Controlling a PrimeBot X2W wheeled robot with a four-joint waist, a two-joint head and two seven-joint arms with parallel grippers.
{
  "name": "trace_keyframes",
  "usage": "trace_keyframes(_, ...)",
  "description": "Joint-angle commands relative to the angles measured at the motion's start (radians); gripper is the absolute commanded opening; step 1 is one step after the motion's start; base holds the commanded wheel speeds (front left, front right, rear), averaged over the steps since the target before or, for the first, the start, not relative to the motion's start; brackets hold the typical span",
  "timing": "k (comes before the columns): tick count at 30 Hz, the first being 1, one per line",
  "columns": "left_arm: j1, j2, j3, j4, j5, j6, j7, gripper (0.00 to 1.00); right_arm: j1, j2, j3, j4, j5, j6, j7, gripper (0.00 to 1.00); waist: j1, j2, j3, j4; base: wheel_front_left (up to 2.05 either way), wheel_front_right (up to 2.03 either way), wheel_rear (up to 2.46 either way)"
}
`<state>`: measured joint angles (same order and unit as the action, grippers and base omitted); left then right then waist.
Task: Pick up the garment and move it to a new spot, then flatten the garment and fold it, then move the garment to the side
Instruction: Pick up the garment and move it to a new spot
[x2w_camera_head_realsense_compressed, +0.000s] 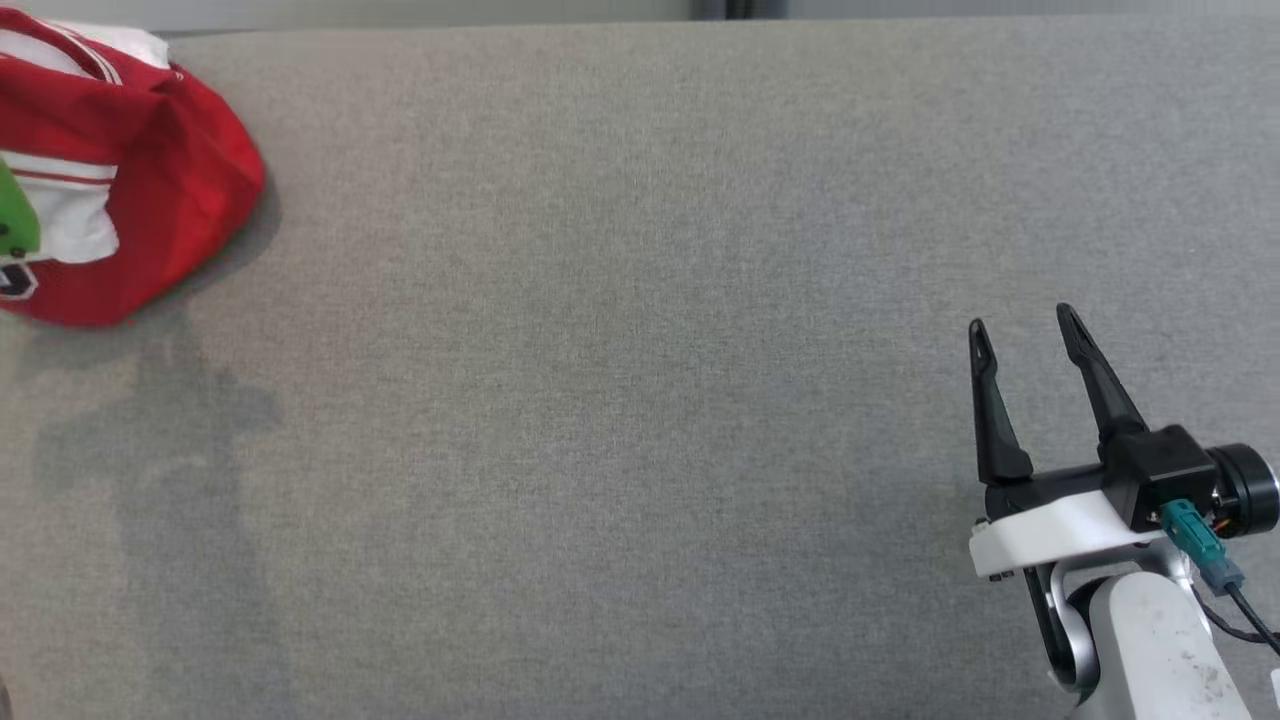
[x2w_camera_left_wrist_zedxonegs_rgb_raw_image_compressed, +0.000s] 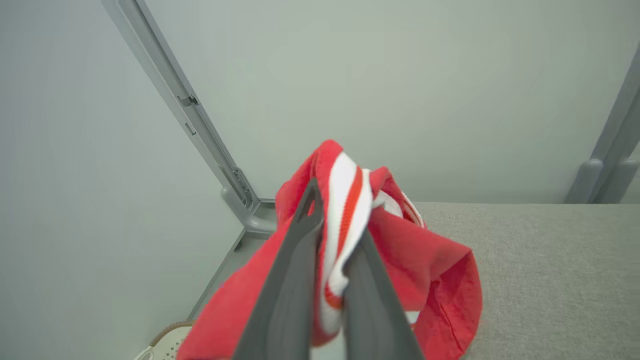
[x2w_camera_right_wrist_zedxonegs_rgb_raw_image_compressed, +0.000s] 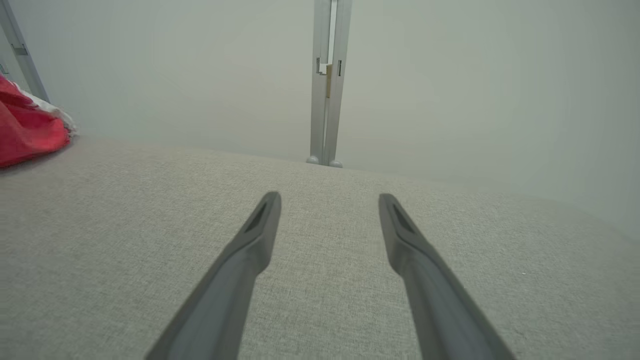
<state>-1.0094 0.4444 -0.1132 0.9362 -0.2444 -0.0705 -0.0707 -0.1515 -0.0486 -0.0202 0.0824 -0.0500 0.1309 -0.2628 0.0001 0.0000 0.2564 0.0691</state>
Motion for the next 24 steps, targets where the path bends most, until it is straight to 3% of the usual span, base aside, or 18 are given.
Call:
trace_keyframes(1,-0.026,0.003,-0.011,-0.017,0.008,-0.007,-0.007,0.00,0.021,-0.003,-0.006,0.007,0.015,0.000,-0.003,1.00,-0.0001,0.0000,-0.101,-0.027,0.00,0.00,0.00)
trace_keyframes(13,-0.088,-0.097,-0.159,-0.164,0.030,-0.051,0.026,0.00,0.103,-0.003,-0.035,0.026,0.061,0.000,-0.003,1.00,-0.0001,0.0000,-0.241,-0.132,0.00,0.00,0.00)
trace_keyframes(19,-0.107,-0.199,-0.218,-0.252,-0.021,-0.058,0.030,0.00,0.126,-0.003,-0.046,0.026,0.075,0.000,-0.003,1.00,-0.0001,0.0000,-0.249,-0.180,0.00,0.00,0.00)
trace_keyframes(24,-0.074,-0.302,-0.221,-0.304,-0.131,-0.059,0.051,0.00,0.118,-0.003,-0.040,0.022,0.086,0.000,-0.003,1.00,-0.0001,0.0000,-0.224,-0.210,0.00,0.00,0.00)
